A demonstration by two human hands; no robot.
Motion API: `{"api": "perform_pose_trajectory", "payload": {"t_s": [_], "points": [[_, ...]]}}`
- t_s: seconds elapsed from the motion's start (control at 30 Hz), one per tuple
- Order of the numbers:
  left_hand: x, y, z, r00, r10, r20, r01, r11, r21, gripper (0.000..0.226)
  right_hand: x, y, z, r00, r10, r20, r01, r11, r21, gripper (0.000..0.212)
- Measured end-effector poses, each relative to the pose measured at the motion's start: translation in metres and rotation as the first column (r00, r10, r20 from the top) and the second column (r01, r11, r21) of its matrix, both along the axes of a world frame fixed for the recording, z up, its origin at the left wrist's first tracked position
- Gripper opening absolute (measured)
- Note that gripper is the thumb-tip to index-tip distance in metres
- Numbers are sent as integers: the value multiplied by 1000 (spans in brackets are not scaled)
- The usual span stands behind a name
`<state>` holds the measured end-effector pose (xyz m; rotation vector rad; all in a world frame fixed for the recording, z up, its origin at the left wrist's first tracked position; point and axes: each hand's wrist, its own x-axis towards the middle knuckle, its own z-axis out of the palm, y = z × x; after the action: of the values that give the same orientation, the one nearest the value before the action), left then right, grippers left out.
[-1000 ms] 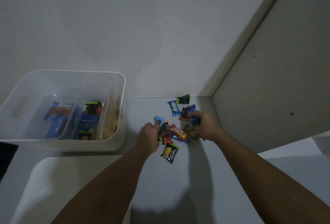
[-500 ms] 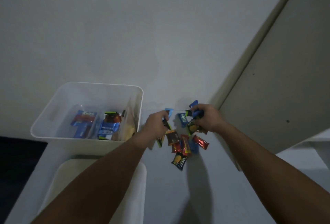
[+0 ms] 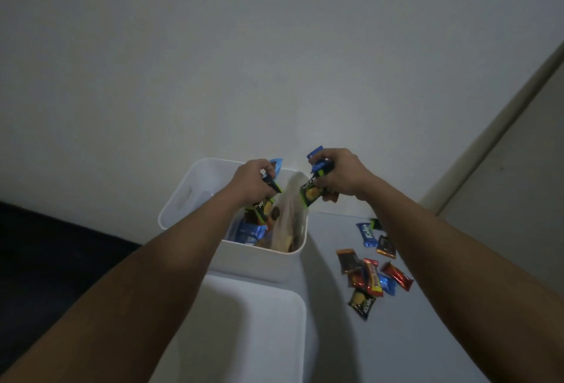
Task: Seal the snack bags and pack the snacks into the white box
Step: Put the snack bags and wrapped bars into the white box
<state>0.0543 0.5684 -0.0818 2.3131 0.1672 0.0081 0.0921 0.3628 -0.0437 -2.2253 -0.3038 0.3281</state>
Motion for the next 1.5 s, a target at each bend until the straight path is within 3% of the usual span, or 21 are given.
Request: {"api": "perform_pose_trajectory", "payload": {"t_s": [0.27,0.47,0.73,1.17,1.33,1.43,1.5], "points": [[-13,55,-32,989,83,-125,-87,996,-34,34,4,88,-33,994,94,46,-87,987,-137,40],[-14,67,-55,971,65,-228,-86,993,-81,40,2,100,-49,987,-19,-162,3,995,-98,42],[-11,45,-47,981,157,-114,-161,987,-25,27,10,42,-43,973,-160,-165,153,987,-53,39],[-13,-117,-25,972,-204,-114,167,947,-274,35,-12,-118,-79,941,-266,-208,205,940,-271,46],[-13,-167,-70,907,-346,-239,319,937,-143,56,-19,-168,-108,912,-293,-285,188,920,-343,50],[-22,-185,-112,858,-380,-347,350,925,-148,58,-21,-188,-131,895,-309,-323,173,906,-387,54],[-27,-193,-142,839,-392,-378,412,911,-29,73,-19,-198,-146,885,-315,-343,155,894,-420,64]]}}
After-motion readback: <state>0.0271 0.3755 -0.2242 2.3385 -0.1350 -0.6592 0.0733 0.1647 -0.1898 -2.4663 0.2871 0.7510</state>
